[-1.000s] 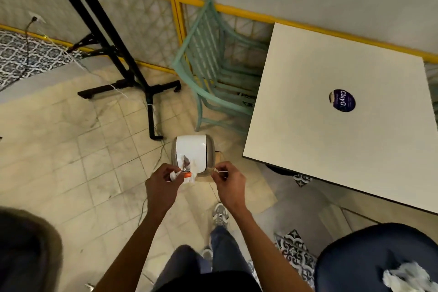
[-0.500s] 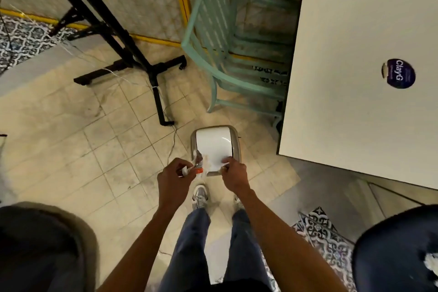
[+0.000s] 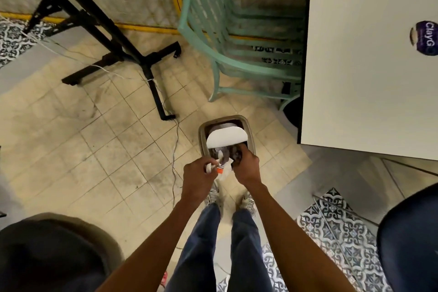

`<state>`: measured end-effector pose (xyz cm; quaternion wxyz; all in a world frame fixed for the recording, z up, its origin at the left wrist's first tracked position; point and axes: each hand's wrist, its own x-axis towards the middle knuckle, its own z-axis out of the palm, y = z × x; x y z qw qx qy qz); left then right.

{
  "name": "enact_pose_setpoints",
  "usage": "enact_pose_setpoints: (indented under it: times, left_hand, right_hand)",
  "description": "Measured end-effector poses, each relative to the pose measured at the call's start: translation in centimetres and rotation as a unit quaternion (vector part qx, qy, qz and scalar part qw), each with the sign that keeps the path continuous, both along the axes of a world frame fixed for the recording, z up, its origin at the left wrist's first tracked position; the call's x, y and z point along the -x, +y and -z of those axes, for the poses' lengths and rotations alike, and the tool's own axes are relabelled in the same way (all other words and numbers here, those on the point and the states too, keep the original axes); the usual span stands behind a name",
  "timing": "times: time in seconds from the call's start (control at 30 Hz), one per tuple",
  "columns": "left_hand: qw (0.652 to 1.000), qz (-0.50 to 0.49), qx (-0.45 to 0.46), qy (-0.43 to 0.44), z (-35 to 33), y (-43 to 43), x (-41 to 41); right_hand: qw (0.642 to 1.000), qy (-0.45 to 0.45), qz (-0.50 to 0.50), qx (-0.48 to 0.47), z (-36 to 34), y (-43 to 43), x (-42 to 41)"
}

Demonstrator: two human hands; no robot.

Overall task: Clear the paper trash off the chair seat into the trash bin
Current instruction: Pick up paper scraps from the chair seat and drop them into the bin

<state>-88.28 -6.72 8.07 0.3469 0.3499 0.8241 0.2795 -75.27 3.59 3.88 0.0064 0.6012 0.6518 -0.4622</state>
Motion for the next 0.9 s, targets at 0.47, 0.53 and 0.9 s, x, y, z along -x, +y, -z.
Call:
enact_pose_setpoints:
  times: [0.47,0.53,0.9]
  left_hand:
    - [0.985,0.087,0.071,0.132,7.4,6.5,-4.0]
    - [0.984,0.077,0.091,0.133,8.6,6.8,-3.8]
    - [0.968,0.108,0.211,0.08,12.6,9.0,-5.1]
  right_hand:
    - [0.998,0.06,-0.025,-0.028,0.0,0.7,-3.7]
    - [0.997,0.065,-0.025,-0.025,-0.3,0.9,-3.9]
    - [0.996,0.086,-0.019,-0.02,-0.1,0.6,-7.0]
